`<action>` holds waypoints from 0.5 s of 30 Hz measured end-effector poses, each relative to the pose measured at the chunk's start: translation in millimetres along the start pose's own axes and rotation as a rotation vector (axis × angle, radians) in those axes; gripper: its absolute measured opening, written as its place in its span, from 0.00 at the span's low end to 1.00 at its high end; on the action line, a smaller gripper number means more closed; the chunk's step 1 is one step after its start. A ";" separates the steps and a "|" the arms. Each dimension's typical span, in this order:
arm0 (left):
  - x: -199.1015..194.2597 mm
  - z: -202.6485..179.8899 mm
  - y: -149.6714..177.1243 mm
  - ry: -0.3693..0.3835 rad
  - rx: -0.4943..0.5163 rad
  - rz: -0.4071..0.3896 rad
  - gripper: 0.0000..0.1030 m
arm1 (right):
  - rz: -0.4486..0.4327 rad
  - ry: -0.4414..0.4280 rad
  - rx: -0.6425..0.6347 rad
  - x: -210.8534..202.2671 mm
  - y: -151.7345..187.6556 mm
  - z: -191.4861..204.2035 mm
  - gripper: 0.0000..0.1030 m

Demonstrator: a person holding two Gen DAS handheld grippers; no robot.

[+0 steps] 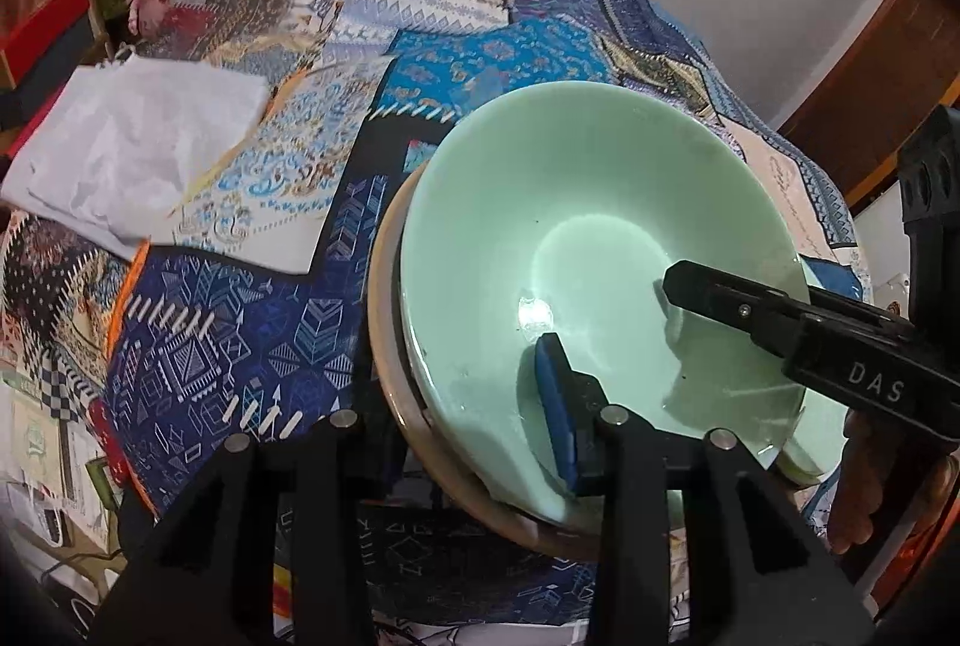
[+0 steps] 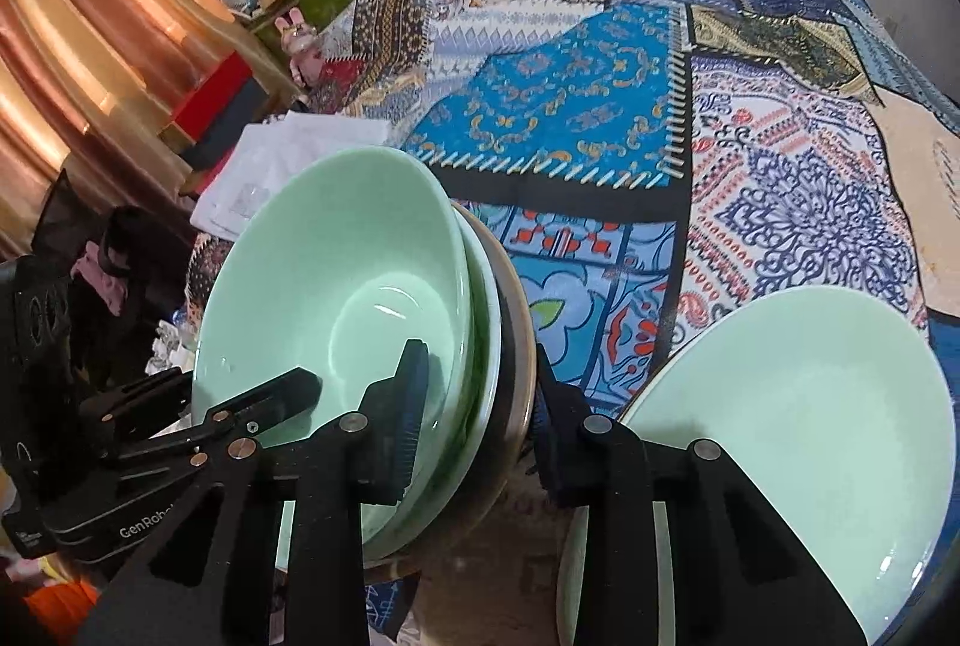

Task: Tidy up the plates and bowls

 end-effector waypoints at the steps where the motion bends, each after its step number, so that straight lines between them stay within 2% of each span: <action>1: -1.8 -2.0 -1.1 -0.001 0.004 -0.004 0.38 | -0.008 -0.002 0.002 -3.5 -0.2 -0.7 0.28; 15: -29.1 -44.2 -11.6 0.008 0.084 -0.049 0.38 | -0.106 0.011 0.024 -48.9 6.8 -18.1 0.28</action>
Point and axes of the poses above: each gripper's, at about its wrist camera, not at the fingertips, and x roughly the way its jaws point, z to its left, y to its underside, the point moved 2 cm from there along x, roughly the way its jaws point, and after that the axes turned 14 degrees about z, right-handed, at the moved point
